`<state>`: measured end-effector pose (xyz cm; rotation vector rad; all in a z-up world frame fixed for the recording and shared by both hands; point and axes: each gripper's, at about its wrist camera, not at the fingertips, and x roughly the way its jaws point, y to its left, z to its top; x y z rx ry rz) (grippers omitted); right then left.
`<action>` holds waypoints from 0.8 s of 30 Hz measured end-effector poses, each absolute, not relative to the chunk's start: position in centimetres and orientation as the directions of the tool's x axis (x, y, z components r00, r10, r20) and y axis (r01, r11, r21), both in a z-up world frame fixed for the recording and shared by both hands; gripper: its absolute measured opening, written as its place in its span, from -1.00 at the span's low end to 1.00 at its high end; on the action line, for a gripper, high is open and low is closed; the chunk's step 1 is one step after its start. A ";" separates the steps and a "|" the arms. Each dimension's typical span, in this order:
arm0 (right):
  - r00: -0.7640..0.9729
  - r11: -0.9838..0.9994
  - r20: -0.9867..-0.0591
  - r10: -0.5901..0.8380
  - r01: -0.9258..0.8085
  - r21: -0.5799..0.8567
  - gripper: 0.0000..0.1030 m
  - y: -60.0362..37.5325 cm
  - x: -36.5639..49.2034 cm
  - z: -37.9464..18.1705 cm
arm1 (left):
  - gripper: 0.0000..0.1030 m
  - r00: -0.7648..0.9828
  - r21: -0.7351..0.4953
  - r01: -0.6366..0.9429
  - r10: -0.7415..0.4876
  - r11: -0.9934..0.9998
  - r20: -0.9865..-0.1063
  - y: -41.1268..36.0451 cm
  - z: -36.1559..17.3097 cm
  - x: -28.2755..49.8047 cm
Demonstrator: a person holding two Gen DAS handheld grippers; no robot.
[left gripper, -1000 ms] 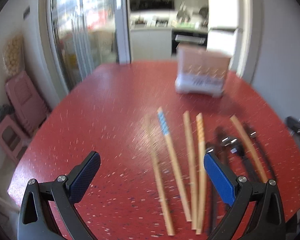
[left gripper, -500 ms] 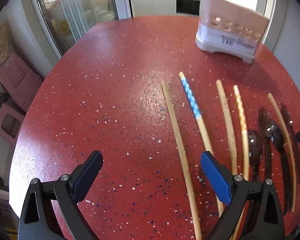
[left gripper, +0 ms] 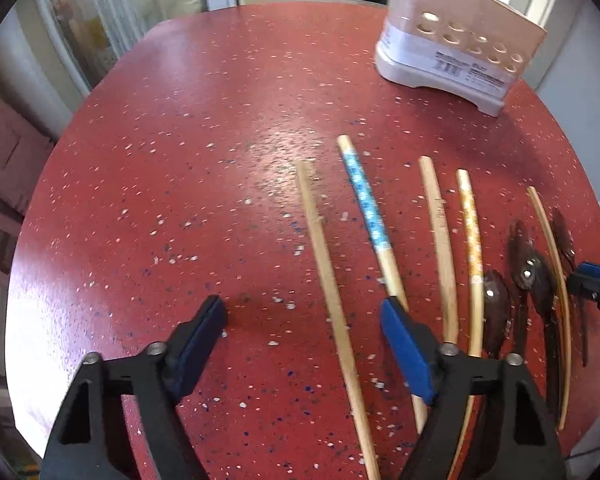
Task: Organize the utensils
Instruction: 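Grasp a plain wooden chopstick with the left tool while the right tool grasps a dark spoon, then lower the chopstick into the caddy with the left tool while the right tool drops the spoon in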
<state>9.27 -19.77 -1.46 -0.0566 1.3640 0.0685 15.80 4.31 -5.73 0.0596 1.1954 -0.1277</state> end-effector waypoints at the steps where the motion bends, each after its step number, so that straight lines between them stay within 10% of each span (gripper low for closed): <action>1: 0.197 0.996 -0.980 0.020 -0.087 0.003 -0.75 -19.7 9.7 -1.3 | 0.77 0.354 -0.022 0.151 -0.075 0.988 -0.932 4.0 -5.6 15.7; 4: 0.195 0.995 -0.980 0.033 -0.101 0.013 -0.75 -19.9 9.9 -1.2 | 0.36 0.325 -0.022 0.196 -0.086 0.980 -0.942 2.8 -5.2 16.0; 6: 0.198 0.994 -0.979 0.052 -0.102 0.032 -0.75 -20.3 10.5 -1.3 | -0.30 0.313 -0.013 0.220 -0.083 0.975 -0.946 1.9 -5.0 16.2; 24: 0.470 0.917 -0.789 0.396 -0.163 0.364 -0.75 -24.8 12.0 10.2 | -0.33 0.631 -0.203 0.211 -0.292 0.956 -0.718 2.6 7.7 16.1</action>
